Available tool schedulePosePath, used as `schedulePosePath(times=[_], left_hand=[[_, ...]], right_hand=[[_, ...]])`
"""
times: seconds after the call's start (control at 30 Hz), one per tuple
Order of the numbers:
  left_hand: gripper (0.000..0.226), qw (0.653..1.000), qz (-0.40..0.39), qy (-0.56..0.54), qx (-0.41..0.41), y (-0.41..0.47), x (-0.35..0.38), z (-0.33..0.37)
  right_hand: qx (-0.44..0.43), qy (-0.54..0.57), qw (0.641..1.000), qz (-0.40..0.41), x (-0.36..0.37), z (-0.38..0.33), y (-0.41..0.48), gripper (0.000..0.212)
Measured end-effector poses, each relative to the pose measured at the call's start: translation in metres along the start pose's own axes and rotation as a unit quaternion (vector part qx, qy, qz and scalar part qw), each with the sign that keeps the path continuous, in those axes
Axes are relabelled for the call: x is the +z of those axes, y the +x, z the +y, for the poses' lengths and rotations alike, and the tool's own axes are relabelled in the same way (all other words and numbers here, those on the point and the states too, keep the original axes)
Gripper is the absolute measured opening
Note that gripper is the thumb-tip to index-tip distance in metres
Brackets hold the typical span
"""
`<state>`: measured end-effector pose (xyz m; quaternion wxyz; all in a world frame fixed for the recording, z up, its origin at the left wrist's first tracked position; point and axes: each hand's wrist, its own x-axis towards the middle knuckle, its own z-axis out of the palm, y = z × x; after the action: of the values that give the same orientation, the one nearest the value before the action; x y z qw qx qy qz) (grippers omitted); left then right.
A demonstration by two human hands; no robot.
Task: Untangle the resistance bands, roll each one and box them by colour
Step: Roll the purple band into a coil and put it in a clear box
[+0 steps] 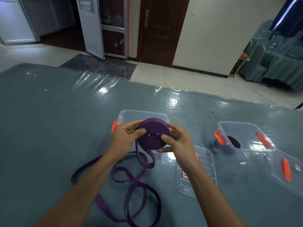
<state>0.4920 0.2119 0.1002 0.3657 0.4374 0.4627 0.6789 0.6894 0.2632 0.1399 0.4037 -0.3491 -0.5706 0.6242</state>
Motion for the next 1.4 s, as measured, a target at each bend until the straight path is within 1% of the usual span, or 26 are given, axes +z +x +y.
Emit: schedulePosePath(times=[0.03, 0.1, 0.17, 0.2, 0.23, 0.3, 0.33, 0.4, 0.43, 0.47, 0.53, 0.57, 0.6, 0.63, 0.7, 0.8, 0.87, 0.93, 0.97, 1.0, 1.07, 1.1, 1.13, 1.2, 1.3, 1.4], left_hand=[[0.035, 1.000, -0.003, -0.016, -0.012, -0.001, -0.001, -0.003], [0.038, 0.999, -0.017, -0.031, -0.035, -0.003, -0.003, -0.010], [0.037, 0.999, -0.021, -0.016, -0.038, -0.004, -0.007, -0.014], [0.036, 0.999, -0.018, -0.002, -0.037, -0.004, -0.009, -0.015], [0.036, 0.999, -0.017, 0.014, -0.039, -0.002, -0.011, -0.015], [0.042, 0.997, -0.036, 0.051, -0.048, 0.000, -0.014, -0.013], [0.045, 0.995, -0.055, 0.065, -0.051, 0.002, -0.014, -0.010], [0.045, 0.992, -0.087, 0.075, -0.062, 0.005, -0.013, -0.007], [0.042, 0.991, -0.091, 0.071, -0.063, 0.007, -0.013, -0.005], [0.039, 0.992, -0.091, 0.060, -0.061, 0.009, -0.012, -0.004], [0.039, 0.995, -0.074, 0.029, -0.054, 0.011, -0.009, -0.004], [0.039, 0.997, -0.061, 0.016, -0.046, 0.012, -0.006, -0.005], [0.038, 0.998, -0.048, 0.004, -0.033, 0.012, -0.003, -0.008], [0.038, 0.999, -0.033, -0.009, -0.022, 0.012, 0.001, -0.011], [0.037, 1.000, 0.009, -0.018, -0.012, 0.009, 0.008, -0.019], [0.034, 0.997, 0.067, 0.023, -0.015, 0.006, 0.011, -0.028], [0.032, 0.996, 0.083, 0.035, -0.021, 0.006, 0.008, -0.032], [0.031, 0.995, 0.087, 0.032, -0.036, 0.008, 0.003, -0.034], [0.032, 0.995, 0.081, 0.031, -0.045, 0.010, 0.000, -0.034], [0.032, 0.996, 0.067, 0.034, -0.055, 0.012, -0.004, -0.033], [0.034, 0.995, 0.024, 0.064, -0.069, 0.017, -0.012, -0.034], [0.035, 0.994, 0.002, 0.081, -0.075, 0.019, -0.015, -0.034], [0.035, 0.992, -0.014, 0.090, -0.082, 0.021, -0.017, -0.035], [0.033, 0.992, -0.020, 0.079, -0.091, 0.025, -0.018, -0.038], [0.030, 0.995, 0.018, 0.062, -0.076, 0.033, -0.014, -0.043], [0.033, 0.994, 0.065, 0.063, -0.061, 0.044, -0.005, -0.054]], right_hand=[[0.008, 0.024, 1.000, 0.010, 0.002, 0.003, -0.001, 0.037], [0.015, 0.030, 0.999, 0.022, 0.004, 0.010, -0.002, 0.034], [0.003, -0.017, 1.000, 0.008, 0.004, 0.014, -0.003, 0.037], [-0.016, -0.072, 0.997, -0.005, 0.002, 0.016, -0.003, 0.041], [-0.045, -0.147, 0.988, -0.021, -0.001, 0.017, -0.001, 0.046], [-0.097, -0.300, 0.947, -0.057, -0.008, 0.016, 0.003, 0.058], [-0.117, -0.353, 0.925, -0.077, -0.009, 0.014, 0.005, 0.061], [-0.150, -0.406, 0.895, -0.108, -0.010, 0.008, 0.010, 0.059], [-0.159, -0.400, 0.896, -0.111, -0.011, 0.007, 0.012, 0.057], [-0.154, -0.367, 0.911, -0.105, -0.012, 0.007, 0.013, 0.055], [-0.096, -0.234, 0.964, -0.076, -0.012, 0.006, 0.013, 0.054], [-0.064, -0.160, 0.983, -0.061, -0.010, 0.006, 0.013, 0.054], [-0.044, -0.099, 0.993, -0.043, -0.007, 0.008, 0.013, 0.054], [-0.033, -0.056, 0.998, -0.022, -0.004, 0.010, 0.013, 0.054], [-0.019, -0.010, 1.000, 0.022, 0.004, 0.014, 0.013, 0.052], [0.010, 0.032, 0.998, 0.059, 0.016, 0.024, 0.013, 0.050], [0.027, 0.051, 0.996, 0.063, 0.022, 0.033, 0.013, 0.050], [0.027, 0.027, 0.998, 0.051, 0.025, 0.040, 0.013, 0.049], [0.012, -0.015, 0.999, 0.042, 0.024, 0.043, 0.014, 0.048], [-0.013, -0.080, 0.996, 0.033, 0.022, 0.045, 0.017, 0.046], [-0.063, -0.213, 0.975, -0.002, 0.014, 0.046, 0.023, 0.048], [-0.065, -0.241, 0.968, -0.026, 0.010, 0.046, 0.027, 0.049], [-0.044, -0.235, 0.970, -0.047, 0.007, 0.046, 0.031, 0.049], [0.018, -0.172, 0.983, -0.062, 0.003, 0.045, 0.039, 0.049], [0.069, -0.062, 0.996, -0.018, 0.007, 0.049, 0.051, 0.051], [0.089, -0.004, 0.995, 0.041, 0.016, 0.056, 0.066, 0.049]])
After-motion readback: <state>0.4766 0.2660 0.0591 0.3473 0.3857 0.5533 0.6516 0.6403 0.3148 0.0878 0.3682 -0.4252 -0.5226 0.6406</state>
